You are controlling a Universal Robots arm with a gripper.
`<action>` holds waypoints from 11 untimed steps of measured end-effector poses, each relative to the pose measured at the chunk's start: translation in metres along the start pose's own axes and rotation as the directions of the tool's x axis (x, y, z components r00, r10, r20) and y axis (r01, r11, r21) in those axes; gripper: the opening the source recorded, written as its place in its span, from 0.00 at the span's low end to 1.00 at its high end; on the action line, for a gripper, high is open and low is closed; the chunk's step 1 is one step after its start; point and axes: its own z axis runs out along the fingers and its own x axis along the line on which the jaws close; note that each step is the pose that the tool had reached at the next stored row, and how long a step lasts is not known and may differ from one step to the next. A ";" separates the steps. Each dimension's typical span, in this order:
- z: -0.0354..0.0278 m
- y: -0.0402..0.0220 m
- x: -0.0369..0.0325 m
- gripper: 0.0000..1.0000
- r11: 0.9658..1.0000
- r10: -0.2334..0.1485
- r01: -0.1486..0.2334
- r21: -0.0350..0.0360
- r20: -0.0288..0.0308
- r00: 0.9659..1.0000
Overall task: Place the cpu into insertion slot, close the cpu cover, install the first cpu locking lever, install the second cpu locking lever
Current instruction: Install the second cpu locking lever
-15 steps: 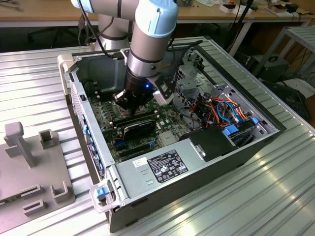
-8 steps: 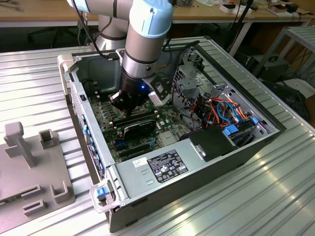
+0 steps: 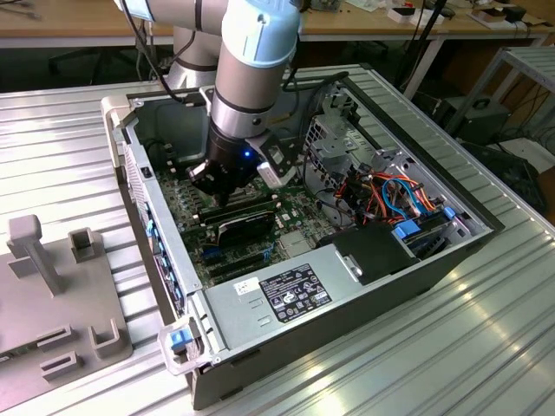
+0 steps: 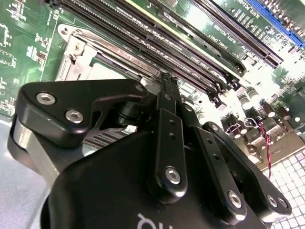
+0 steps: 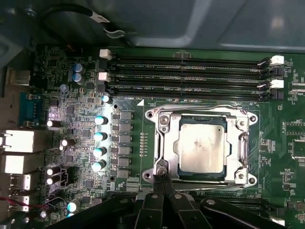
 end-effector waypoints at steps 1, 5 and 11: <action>0.0001 0.0004 0.0010 0.11 1.000 0.000 0.000 -0.002 0.000 1.000; 0.0002 0.0017 0.0044 0.11 1.000 0.000 0.000 -0.002 0.000 1.000; 0.0003 0.0020 0.0072 0.11 1.000 -0.001 0.001 -0.005 0.000 1.000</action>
